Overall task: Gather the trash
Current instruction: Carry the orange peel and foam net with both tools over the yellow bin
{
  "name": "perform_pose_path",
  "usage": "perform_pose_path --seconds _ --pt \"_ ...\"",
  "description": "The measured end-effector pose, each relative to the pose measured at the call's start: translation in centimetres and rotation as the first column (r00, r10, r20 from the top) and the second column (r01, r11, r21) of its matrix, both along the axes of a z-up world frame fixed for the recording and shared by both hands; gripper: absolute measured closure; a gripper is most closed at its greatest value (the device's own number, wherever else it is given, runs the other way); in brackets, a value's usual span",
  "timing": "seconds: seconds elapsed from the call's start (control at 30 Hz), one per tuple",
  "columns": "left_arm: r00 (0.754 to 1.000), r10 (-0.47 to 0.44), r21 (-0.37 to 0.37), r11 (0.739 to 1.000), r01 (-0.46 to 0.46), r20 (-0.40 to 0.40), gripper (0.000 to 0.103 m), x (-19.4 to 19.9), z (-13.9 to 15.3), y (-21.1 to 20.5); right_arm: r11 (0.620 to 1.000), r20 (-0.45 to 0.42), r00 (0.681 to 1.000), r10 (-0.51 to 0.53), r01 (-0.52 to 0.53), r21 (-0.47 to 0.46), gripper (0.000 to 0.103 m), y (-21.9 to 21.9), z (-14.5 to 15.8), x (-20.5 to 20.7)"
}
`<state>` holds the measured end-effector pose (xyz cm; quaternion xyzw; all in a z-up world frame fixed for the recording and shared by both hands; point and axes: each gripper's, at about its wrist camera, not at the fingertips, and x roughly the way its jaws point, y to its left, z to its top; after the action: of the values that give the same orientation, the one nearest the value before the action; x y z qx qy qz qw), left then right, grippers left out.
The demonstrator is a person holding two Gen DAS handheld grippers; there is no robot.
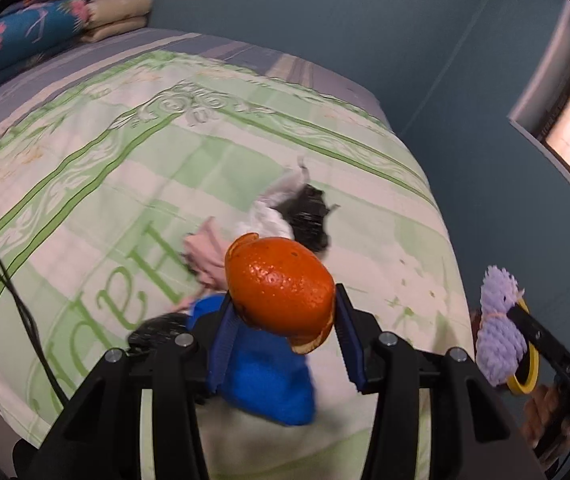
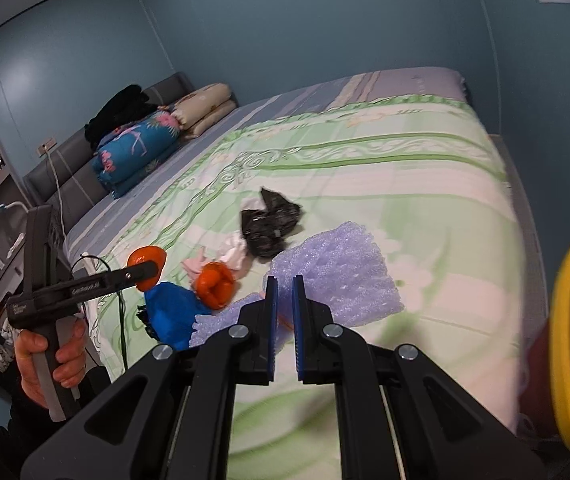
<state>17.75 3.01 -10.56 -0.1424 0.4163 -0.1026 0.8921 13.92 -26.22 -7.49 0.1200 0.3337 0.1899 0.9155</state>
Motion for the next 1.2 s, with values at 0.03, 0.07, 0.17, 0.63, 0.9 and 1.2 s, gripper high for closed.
perform_pose_path --seconds 0.03,0.07,0.17,0.63,0.9,1.2 --pt "1.0 -0.02 0.009 1.0 0.02 0.003 0.059 -0.2 0.1 -0.8 1.0 0.005 1.0 -0.013 0.013 -0.004 0.097 -0.8 0.2 -0.4" --pt "0.999 -0.051 0.017 0.999 0.051 0.002 0.059 -0.4 0.3 -2.0 1.0 0.01 1.0 -0.028 0.028 -0.01 0.097 -1.5 0.3 -0.7" --pt "0.99 -0.137 0.031 0.99 0.137 -0.016 0.059 -0.5 0.4 -5.2 0.997 0.023 0.996 -0.08 0.081 -0.02 0.097 -4.2 0.8 -1.9" --pt "0.881 -0.472 0.12 0.873 0.473 -0.039 0.059 0.1 1.6 -20.9 0.938 0.054 0.938 -0.343 0.345 -0.04 0.097 -17.4 2.6 -6.2" --pt "0.814 -0.578 0.107 0.808 0.58 -0.049 0.059 0.6 2.0 -27.5 0.883 0.069 0.885 -0.46 0.464 -0.074 0.097 -22.4 3.0 -7.1" --pt "0.75 -0.659 0.069 0.747 0.661 -0.056 0.059 0.8 1.8 -33.7 0.824 0.078 0.834 -0.546 0.551 -0.131 0.096 -25.8 3.1 -6.5"
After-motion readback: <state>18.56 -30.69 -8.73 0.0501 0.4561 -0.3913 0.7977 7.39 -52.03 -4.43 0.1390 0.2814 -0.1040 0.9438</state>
